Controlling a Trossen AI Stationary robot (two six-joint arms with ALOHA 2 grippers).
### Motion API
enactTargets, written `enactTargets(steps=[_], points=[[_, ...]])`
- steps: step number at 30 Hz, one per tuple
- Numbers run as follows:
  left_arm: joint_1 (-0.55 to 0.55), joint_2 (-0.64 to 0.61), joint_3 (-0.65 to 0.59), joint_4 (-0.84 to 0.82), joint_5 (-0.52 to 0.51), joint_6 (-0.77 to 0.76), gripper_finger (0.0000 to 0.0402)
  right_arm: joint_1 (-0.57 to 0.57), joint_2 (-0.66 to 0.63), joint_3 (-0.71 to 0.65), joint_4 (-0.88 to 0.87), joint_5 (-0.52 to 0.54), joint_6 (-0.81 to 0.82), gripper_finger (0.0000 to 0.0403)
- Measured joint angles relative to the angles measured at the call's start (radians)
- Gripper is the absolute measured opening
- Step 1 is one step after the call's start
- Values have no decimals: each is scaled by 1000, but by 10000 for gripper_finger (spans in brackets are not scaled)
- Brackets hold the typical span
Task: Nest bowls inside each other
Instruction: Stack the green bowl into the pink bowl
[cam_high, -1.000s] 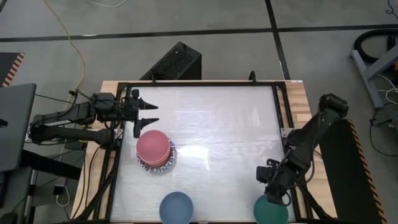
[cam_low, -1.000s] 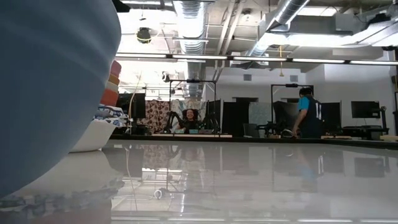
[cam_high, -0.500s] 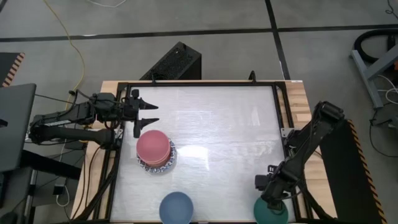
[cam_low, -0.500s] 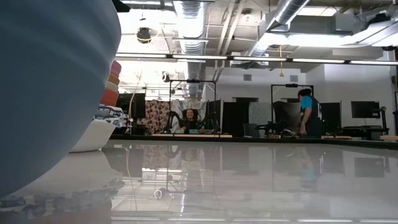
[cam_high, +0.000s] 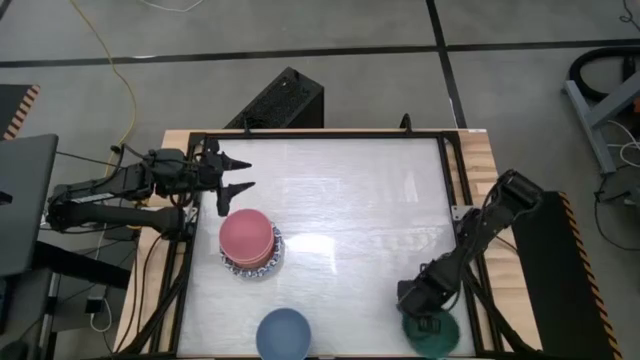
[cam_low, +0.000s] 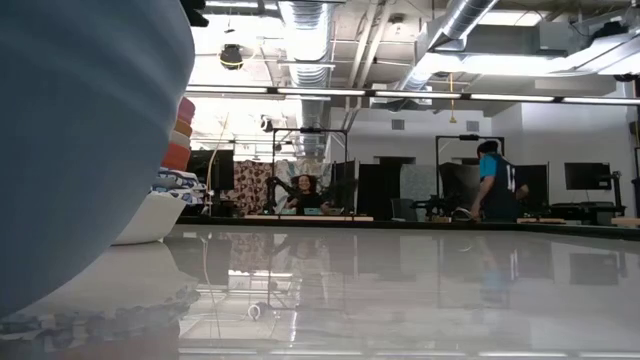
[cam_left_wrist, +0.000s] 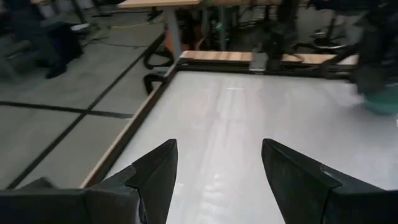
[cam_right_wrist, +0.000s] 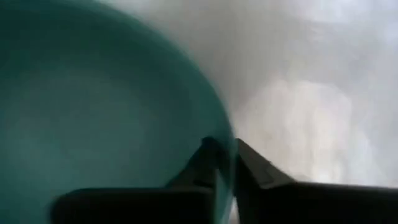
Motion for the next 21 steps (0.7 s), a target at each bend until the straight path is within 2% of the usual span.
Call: enactTargets(steps=[2,5,10,14,21], points=[[4,1,16,-15,-27,7,224,-37,-1,5,21,-10,-41,19],[12,0,67,-56,-32,17,224,-109,-16,-1,10,46,-77,18],[17,-1,130,-118,-62,18,224,-225,-79,0,6,241,-189,12],[17,-9,136,-144,-136,37,224,-333,-126,-3,7,369,-277,12],[17,-8,137,-161,-257,13,224,-487,-126,-3,12,385,-410,12]])
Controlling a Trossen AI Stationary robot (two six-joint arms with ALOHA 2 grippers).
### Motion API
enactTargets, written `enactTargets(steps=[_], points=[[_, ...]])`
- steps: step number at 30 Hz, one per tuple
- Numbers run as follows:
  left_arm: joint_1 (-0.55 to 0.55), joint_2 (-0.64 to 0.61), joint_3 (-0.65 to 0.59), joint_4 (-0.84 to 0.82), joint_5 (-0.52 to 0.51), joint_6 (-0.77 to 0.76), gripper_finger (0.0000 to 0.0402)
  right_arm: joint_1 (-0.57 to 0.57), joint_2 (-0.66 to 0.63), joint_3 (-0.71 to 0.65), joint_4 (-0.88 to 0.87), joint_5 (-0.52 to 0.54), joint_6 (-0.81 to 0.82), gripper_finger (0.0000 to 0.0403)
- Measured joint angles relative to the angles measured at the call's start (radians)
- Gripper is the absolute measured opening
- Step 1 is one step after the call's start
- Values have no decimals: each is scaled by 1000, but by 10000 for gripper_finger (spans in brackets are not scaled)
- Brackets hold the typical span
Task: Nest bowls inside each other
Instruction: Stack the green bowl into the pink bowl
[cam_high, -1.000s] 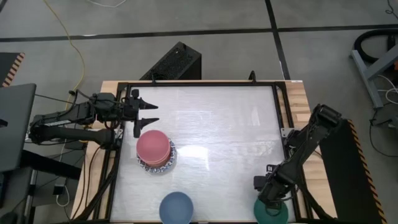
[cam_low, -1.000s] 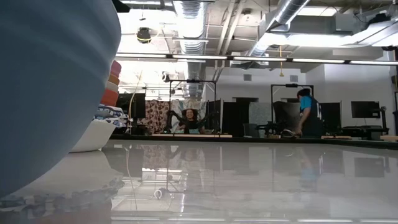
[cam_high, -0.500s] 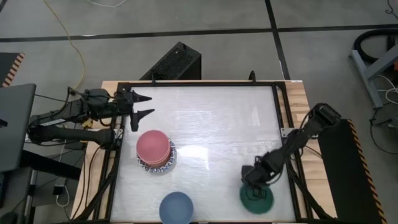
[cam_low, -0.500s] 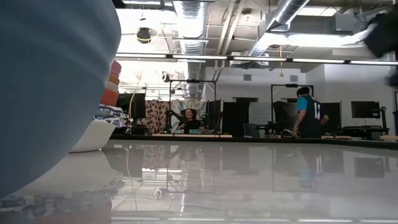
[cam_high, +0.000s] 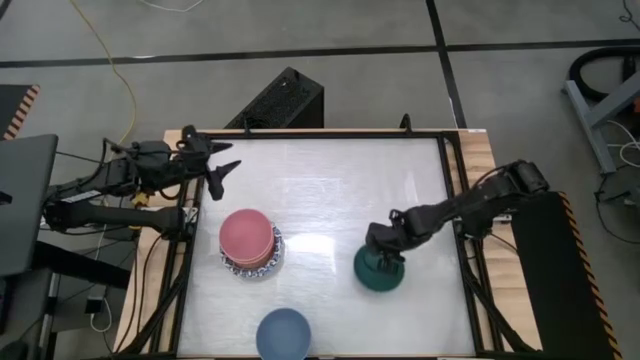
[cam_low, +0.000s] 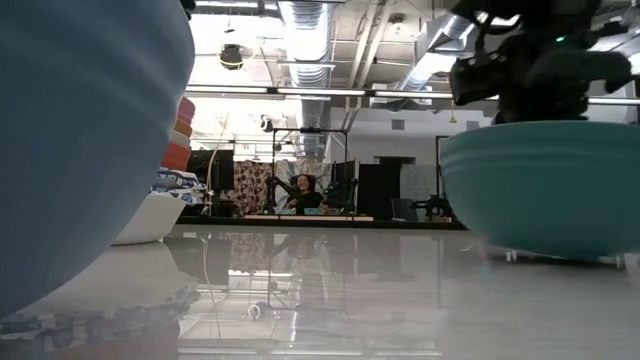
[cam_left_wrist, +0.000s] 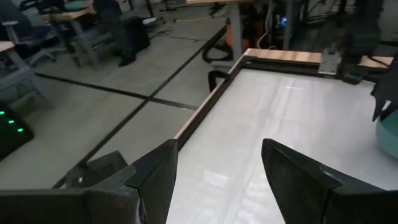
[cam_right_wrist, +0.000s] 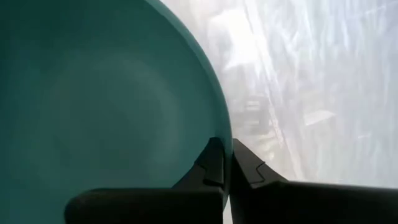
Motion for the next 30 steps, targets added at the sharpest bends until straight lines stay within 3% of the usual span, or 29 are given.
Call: enactTargets(steps=[5,22,30], points=[[0,-1,0,-14,-29,0,224,-67,0,0,40,14,-40,12],[0,0,0,-72,-34,-11,224,-122,0,-1,76,19,-78,12],[0,3,-31,-78,-39,-30,224,-267,4,111,97,107,-386,10]])
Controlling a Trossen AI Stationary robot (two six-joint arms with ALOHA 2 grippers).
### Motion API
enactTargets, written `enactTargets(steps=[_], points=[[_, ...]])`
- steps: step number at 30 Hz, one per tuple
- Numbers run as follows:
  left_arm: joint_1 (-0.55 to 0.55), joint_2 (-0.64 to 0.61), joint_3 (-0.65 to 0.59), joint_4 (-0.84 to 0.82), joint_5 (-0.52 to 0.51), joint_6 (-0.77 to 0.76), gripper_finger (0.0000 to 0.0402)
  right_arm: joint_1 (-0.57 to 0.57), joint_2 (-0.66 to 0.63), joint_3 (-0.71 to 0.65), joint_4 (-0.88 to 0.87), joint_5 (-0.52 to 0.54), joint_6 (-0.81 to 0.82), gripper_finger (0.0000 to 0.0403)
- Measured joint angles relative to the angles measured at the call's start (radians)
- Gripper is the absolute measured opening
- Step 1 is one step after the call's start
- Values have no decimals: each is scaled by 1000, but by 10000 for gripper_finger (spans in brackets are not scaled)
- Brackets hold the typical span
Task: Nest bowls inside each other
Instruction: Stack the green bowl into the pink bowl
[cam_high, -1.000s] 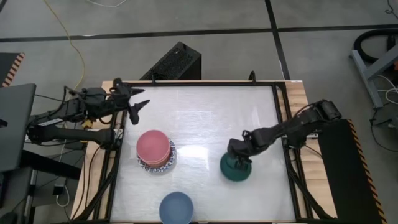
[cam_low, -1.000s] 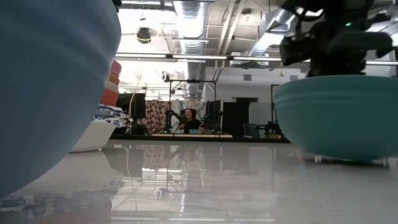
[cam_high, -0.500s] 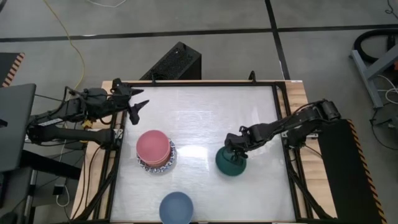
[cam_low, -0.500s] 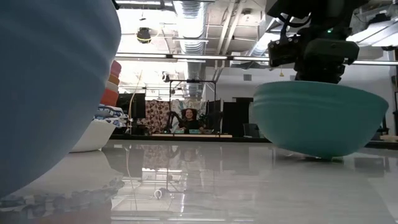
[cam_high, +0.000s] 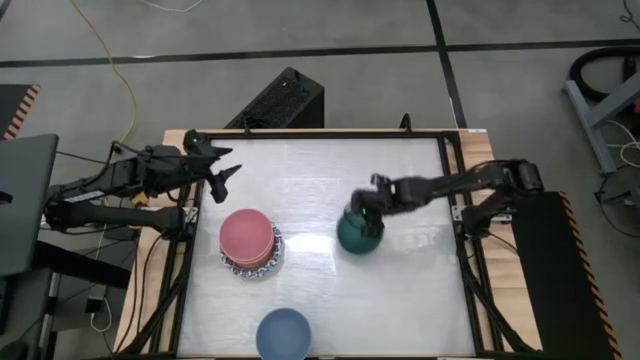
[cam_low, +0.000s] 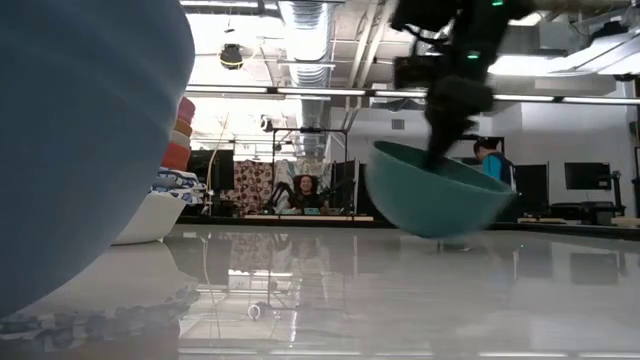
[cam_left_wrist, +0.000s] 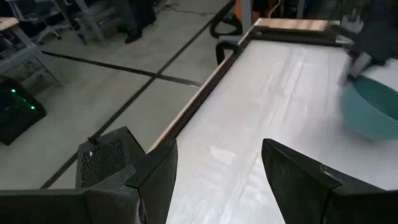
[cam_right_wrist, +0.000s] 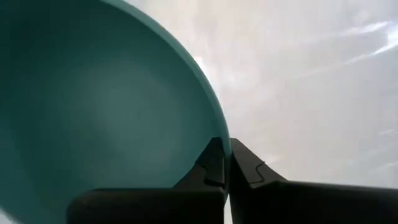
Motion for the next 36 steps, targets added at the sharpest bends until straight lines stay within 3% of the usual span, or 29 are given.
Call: enactTargets(steps=[7,15,24,30,36], points=[[0,-14,0,4,-87,-8,224,-164,0,120,138,-19,-257,9],[0,-14,0,-24,-140,-29,224,-195,63,289,355,-150,-440,9],[0,-51,0,-39,-210,-10,224,-108,361,727,226,-247,-643,9],[0,-99,0,-53,-295,1,224,-94,530,1041,110,-252,-724,9],[0,-154,0,-99,-370,1,224,-92,626,1223,27,-306,-794,9]])
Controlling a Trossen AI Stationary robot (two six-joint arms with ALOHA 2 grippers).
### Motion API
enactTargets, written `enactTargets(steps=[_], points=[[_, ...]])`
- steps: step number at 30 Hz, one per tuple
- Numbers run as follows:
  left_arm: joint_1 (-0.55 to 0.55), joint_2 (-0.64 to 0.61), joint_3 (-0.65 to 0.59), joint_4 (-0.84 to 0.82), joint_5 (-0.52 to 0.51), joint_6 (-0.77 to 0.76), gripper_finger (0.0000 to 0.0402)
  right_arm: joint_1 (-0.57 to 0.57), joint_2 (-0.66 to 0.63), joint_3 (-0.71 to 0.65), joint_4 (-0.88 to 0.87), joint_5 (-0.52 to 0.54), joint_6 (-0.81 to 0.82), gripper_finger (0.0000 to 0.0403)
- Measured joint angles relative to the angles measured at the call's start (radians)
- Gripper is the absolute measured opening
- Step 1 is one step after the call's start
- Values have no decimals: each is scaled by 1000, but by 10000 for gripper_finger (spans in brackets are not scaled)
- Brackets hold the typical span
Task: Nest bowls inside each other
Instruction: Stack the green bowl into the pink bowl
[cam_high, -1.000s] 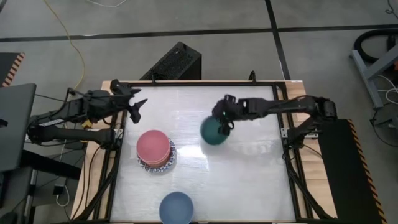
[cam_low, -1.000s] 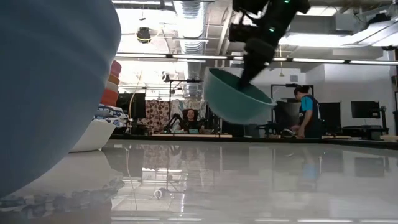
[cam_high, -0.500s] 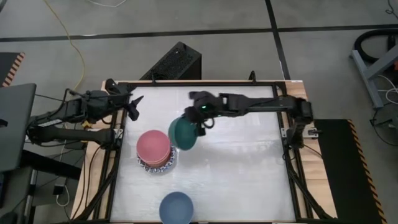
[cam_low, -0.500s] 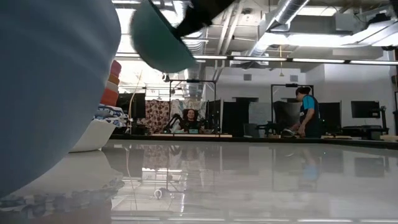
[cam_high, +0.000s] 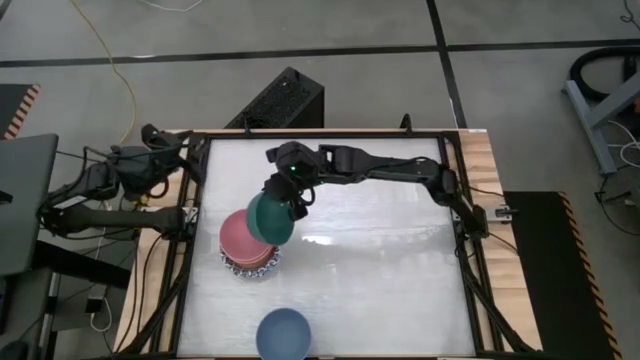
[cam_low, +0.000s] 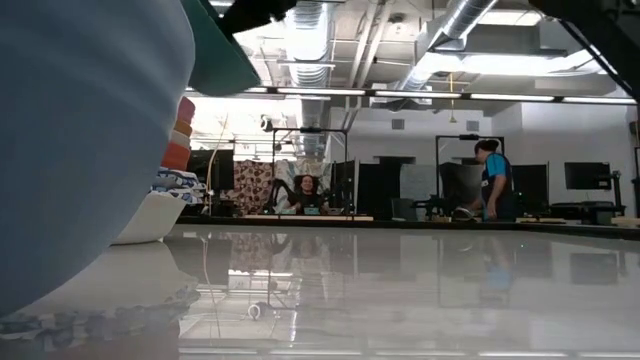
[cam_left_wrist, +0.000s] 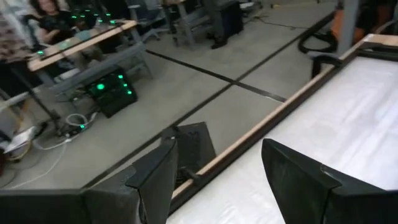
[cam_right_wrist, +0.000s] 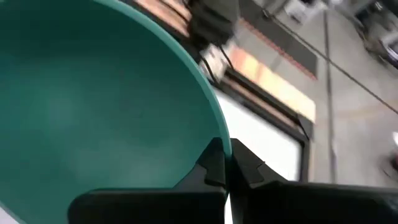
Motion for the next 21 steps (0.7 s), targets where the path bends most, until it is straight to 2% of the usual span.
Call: enactTargets(steps=[7,10,15,21], points=[[0,-46,0,-25,-24,-3,224,-16,25,49,53,-259,-2,9],[0,-56,0,-43,-22,-9,224,-15,73,48,148,-352,-7,9],[0,-57,0,-78,-20,-37,224,-16,145,47,255,-378,4,9],[0,-56,0,-85,-5,-50,224,-25,226,45,371,-298,12,9]])
